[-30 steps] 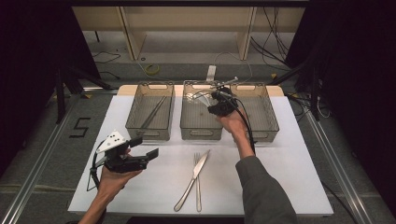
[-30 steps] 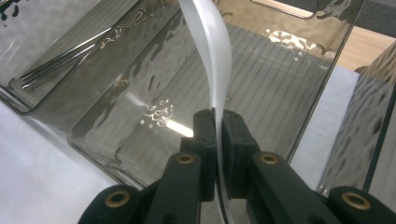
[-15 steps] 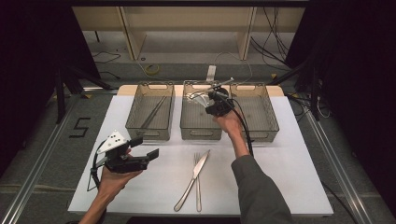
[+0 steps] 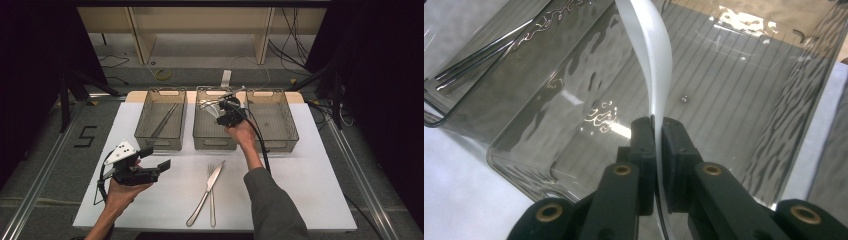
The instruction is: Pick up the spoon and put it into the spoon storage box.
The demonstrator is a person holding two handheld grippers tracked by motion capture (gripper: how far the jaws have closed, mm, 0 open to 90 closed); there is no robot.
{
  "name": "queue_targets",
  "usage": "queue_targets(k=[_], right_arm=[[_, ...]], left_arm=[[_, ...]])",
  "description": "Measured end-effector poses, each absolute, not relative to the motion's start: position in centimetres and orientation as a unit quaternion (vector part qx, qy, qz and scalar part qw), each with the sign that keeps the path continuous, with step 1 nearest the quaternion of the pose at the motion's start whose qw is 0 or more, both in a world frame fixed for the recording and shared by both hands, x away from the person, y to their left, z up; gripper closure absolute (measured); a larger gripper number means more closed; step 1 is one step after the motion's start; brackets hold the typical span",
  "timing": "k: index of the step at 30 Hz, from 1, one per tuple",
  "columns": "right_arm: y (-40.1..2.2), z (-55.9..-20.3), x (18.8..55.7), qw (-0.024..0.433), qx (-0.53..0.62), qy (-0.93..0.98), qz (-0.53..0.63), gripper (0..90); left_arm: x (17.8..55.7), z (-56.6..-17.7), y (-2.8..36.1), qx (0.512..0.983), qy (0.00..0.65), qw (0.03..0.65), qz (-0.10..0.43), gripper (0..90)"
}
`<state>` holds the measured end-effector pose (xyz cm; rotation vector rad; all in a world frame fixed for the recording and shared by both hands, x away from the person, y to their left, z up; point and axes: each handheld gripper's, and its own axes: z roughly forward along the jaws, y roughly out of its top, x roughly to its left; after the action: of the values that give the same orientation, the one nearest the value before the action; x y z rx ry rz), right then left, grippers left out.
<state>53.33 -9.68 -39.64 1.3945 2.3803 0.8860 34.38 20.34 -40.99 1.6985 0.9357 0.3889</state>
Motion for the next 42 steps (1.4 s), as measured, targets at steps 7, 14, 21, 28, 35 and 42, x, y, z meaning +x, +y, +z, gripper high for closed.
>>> queue_targets(k=[7, 14, 21, 28, 35, 42], right_arm=[[-9.3, -40.1, 53.5, 0.119, 0.482, 0.816, 0.294, 85.6], [-9.3, -40.5, 53.7, 0.109, 0.487, 0.813, 0.299, 76.2], [-9.3, -39.9, 53.3, 0.094, 0.477, 0.814, 0.317, 61.0], [-8.7, -38.7, 50.5, 0.083, 0.444, 0.822, 0.346, 47.9], [-8.1, -38.5, 46.6, 0.085, 0.398, 0.837, 0.367, 42.8], [-7.7, -38.3, 42.7, 0.074, 0.36, 0.846, 0.387, 37.9]], left_arm=[[34.4, -41.0, 20.3, 0.718, 0.394, 0.55, 0.164, 15.7], [34.4, -41.0, 20.2, 0.718, 0.395, 0.55, 0.162, 15.7], [34.4, -41.0, 20.3, 0.718, 0.396, 0.549, 0.162, 15.7], [34.4, -41.0, 20.3, 0.715, 0.399, 0.551, 0.163, 15.7], [34.4, -41.0, 20.3, 0.717, 0.398, 0.549, 0.163, 15.7], [34.4, -41.0, 20.3, 0.717, 0.398, 0.549, 0.164, 15.7]])
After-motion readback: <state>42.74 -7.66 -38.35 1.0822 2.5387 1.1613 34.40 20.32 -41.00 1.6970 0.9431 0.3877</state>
